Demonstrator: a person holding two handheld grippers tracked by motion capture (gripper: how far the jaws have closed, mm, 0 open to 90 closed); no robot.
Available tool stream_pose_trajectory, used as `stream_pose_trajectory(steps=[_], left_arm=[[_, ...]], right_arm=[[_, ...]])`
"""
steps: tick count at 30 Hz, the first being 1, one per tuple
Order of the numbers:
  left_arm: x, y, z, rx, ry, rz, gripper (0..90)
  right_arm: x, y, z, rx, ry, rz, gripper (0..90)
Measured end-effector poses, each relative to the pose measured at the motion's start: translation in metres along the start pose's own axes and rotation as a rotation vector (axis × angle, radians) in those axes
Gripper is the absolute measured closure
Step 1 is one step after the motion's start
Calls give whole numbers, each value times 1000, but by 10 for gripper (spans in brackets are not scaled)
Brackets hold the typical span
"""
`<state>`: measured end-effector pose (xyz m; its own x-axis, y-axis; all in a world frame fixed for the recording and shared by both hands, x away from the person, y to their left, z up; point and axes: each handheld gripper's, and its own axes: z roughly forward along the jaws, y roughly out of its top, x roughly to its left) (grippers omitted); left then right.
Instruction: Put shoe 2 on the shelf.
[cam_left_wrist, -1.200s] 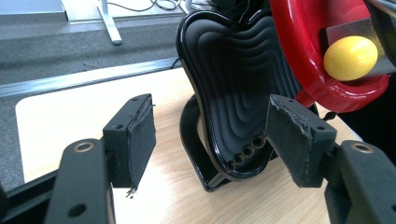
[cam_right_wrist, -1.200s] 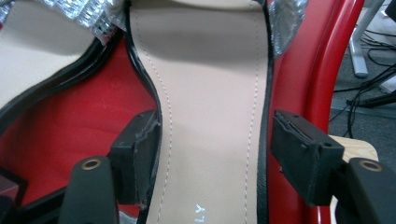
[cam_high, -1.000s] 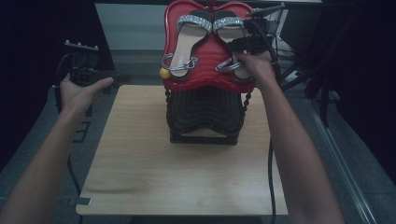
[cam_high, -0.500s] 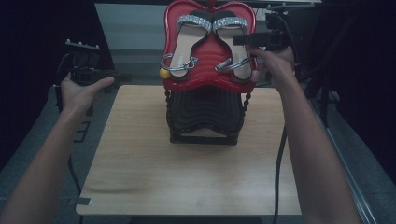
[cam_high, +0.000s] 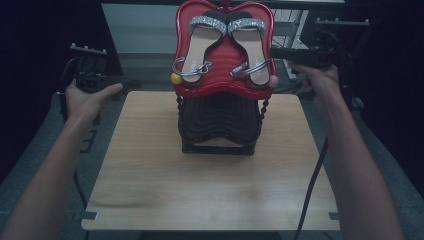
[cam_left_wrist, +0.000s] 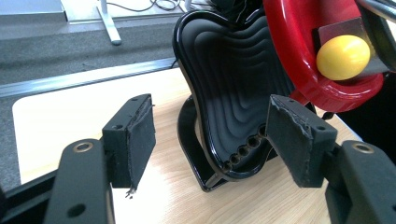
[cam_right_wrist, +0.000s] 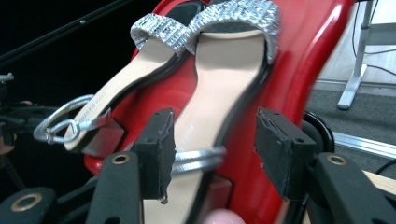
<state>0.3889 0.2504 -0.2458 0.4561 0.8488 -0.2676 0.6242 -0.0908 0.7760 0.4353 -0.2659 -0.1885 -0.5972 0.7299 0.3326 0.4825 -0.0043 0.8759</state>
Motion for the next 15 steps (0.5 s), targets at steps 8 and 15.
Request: stream_pose_trajectory(steps=[8,15], left_arm=[[-3,-1,3,2,-5,9,332],[-5,-3,9,6,-10,8,333]], right_arm=[[-19,-18,-27,-16,19,-30,483],[-46,-43,-45,10,-2,-32,483]])
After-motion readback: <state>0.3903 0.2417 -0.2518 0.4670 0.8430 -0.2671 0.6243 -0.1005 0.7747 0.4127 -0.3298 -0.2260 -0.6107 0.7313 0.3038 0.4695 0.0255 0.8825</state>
